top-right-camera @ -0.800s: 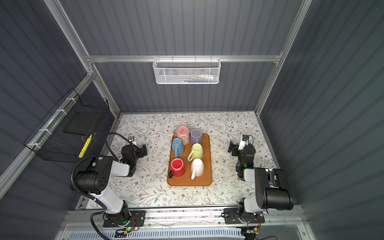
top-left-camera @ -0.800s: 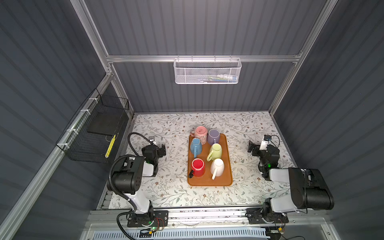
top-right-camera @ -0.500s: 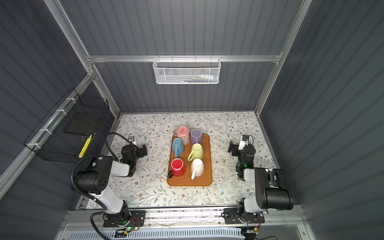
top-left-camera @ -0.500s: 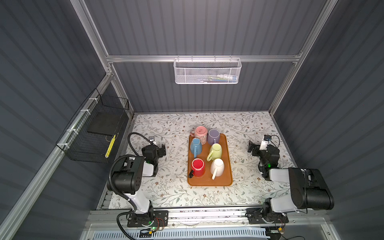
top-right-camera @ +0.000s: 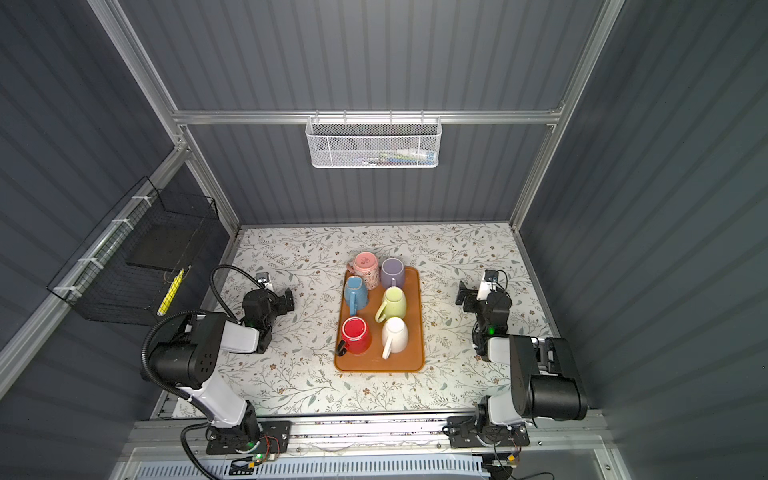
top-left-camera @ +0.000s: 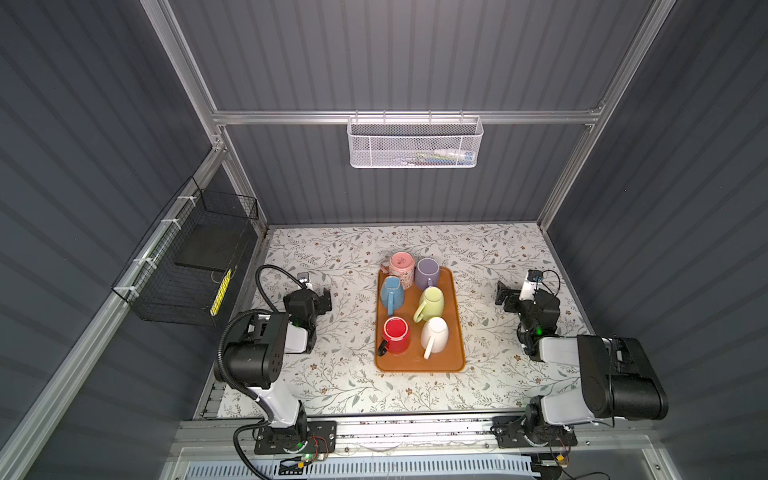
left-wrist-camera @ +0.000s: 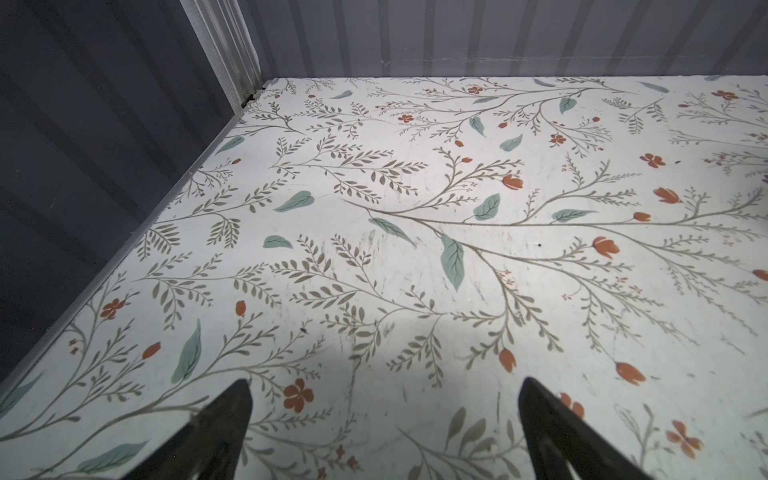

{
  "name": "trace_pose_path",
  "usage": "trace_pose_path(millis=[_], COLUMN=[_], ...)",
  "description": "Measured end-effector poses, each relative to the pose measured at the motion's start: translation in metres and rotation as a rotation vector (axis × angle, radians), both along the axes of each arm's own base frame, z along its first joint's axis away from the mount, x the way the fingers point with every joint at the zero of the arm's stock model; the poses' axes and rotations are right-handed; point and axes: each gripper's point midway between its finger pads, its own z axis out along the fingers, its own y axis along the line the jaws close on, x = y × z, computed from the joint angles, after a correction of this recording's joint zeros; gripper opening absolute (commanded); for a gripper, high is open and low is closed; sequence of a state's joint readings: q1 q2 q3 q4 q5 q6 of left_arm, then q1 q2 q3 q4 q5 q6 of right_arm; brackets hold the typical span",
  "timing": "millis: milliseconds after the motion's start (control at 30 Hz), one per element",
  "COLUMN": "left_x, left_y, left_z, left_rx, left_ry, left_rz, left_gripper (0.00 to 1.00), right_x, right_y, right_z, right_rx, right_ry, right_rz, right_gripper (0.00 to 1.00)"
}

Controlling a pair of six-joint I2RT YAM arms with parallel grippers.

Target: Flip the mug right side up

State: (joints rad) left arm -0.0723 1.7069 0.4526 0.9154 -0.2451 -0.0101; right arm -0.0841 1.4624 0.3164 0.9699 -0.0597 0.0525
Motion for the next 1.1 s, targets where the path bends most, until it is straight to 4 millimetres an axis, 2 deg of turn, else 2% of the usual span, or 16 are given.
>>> trace_pose_path(millis=[100,267,333,400,467,533,600,633,700,767,967,1033,1100], left_x=[0.0,-0.001,-0.004,-0.007,-0.006,-0.006,-0.01,-0.012,-0.017,-0.02,-0.038,-0.044,-0.046], left_y=[-0.004,-0.005,-0.002,0.003,0.008,0.009,0.005,-0.001,-0.024,-0.049,-0.12,-0.133,-0.141], left_z=[-0.001,0.001,0.007,0.026,0.055,0.089,0.125,0.136,0.159,0.168,0.16,0.163,0.175], left_rx=[-0.006,-0.007,-0.001,0.002,-0.002,-0.012,-0.029,-0.034,-0.044,-0.05,-0.031,-0.031,-0.039], left_ry=[0.004,0.012,0.018,0.004,-0.032,-0.086,-0.148,-0.164,-0.187,-0.172,-0.012,0.026,0.049], left_rz=[-0.022,-0.031,-0.016,0.015,0.051,0.071,0.079,0.071,0.023,-0.034,-0.206,-0.24,-0.267], left_gripper=[0.89,0.88,0.88,0.88,0.87,0.87,0.87,0.87,0.85,0.83,0.78,0.78,0.78], right_x=[0.0,0.0,0.001,0.008,0.014,0.014,0.005,-0.001,-0.016,-0.03,-0.073,-0.089,-0.105], right_y=[0.0,-0.001,-0.004,-0.008,-0.009,-0.001,0.015,0.022,0.039,0.054,0.099,0.109,0.12], right_z=[-0.001,-0.002,0.001,0.021,0.057,0.094,0.125,0.133,0.144,0.143,0.122,0.113,0.101], right_rx=[0.001,0.006,0.008,0.006,0.0,-0.006,0.005,0.017,0.043,0.059,0.123,0.152,0.176], right_ry=[0.004,0.01,0.037,0.043,0.014,-0.03,-0.057,-0.057,-0.034,0.012,0.228,0.305,0.382], right_rz=[0.003,-0.006,-0.024,-0.049,-0.081,-0.091,-0.083,-0.076,-0.049,-0.024,0.056,0.062,0.07], right_gripper=[0.96,0.88,0.85,0.83,0.82,0.82,0.8,0.8,0.78,0.76,0.74,0.74,0.74])
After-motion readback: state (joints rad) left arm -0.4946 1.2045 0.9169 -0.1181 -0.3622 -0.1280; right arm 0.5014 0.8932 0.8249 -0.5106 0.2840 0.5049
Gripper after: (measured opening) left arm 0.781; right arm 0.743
